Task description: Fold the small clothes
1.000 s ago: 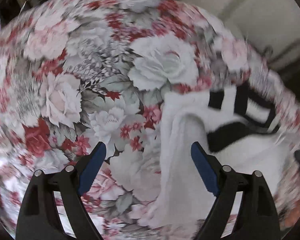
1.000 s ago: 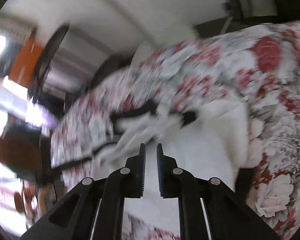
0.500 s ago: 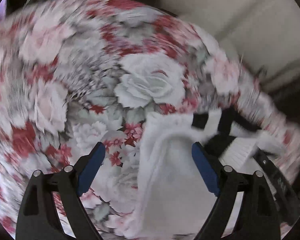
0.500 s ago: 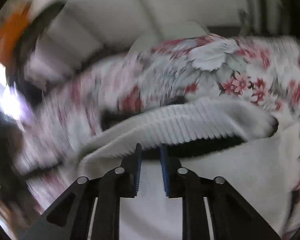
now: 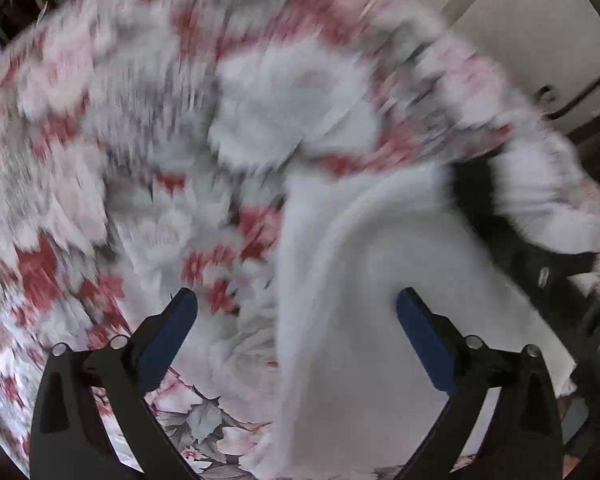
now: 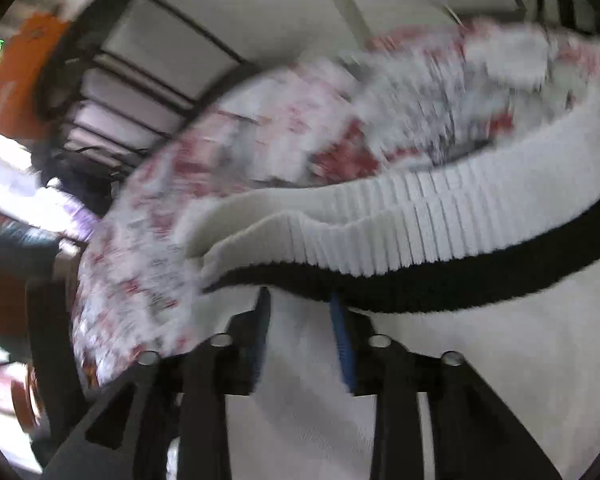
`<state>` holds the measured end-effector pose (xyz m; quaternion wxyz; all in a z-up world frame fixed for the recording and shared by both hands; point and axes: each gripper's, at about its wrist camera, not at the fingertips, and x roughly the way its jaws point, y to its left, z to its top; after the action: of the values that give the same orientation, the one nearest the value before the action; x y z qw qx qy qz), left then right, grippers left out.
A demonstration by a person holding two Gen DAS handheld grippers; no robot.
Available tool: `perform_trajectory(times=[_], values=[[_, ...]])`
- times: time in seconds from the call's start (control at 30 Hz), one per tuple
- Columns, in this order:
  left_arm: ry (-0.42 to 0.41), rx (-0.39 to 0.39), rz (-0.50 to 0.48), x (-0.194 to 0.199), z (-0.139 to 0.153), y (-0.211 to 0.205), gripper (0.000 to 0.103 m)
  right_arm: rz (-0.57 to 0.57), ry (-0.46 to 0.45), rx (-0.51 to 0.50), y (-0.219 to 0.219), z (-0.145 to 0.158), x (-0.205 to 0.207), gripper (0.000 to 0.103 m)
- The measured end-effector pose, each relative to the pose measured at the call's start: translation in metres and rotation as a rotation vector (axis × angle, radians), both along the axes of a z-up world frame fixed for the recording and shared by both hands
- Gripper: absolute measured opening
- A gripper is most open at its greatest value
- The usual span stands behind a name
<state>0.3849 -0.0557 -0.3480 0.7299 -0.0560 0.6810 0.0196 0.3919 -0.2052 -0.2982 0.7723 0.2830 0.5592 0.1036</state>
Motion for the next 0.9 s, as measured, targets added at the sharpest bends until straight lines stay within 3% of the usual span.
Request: perform_trajectory(times=[0.1, 0.2, 0.27, 0.37, 0.43, 0.53, 0.6, 0.67, 0.8, 0.9], values=[[0.027, -0.086, 0.078, 0.0, -0.005, 0.016, 0.099, -0.047, 0.054, 0.038, -0.006, -0.011, 0.007, 0.032], [-0.051, -0.075, 0.082, -0.001, 0.015, 0.023, 0.098, 0.003, -0.064, 0.04, 0.0, 0.019, 0.003, 0.033], [-0.082, -0.073, 0.089, -0.002, 0.024, 0.021, 0.098, 0.044, -0.073, 0.046, 0.013, 0.027, 0.01, 0.033], [-0.05, -0.064, 0.079, -0.005, 0.021, 0.016, 0.098, 0.115, 0.007, 0.074, 0.037, 0.012, 0.027, 0.044], [0.014, -0.018, 0.069, -0.004, 0.004, 0.007, 0.098, 0.112, 0.068, 0.063, 0.042, -0.008, 0.029, 0.04], [0.066, -0.068, 0.108, -0.006, -0.01, 0.01, 0.099, -0.015, -0.006, 0.138, 0.008, 0.008, 0.013, 0.042], [0.03, -0.096, 0.108, -0.005, 0.0, 0.01, 0.098, -0.066, -0.136, 0.145, -0.022, 0.036, -0.004, 0.042], [-0.021, -0.11, 0.106, -0.008, 0.014, 0.018, 0.098, -0.113, -0.206, 0.124, -0.055, 0.054, -0.018, 0.042], [-0.099, -0.197, 0.084, -0.002, 0.031, 0.0, 0.098, -0.263, -0.201, 0.071, -0.13, 0.056, -0.041, 0.042], [-0.131, -0.154, 0.01, 0.022, 0.033, -0.034, 0.098, -0.391, -0.139, 0.131, -0.165, 0.031, -0.051, 0.041]])
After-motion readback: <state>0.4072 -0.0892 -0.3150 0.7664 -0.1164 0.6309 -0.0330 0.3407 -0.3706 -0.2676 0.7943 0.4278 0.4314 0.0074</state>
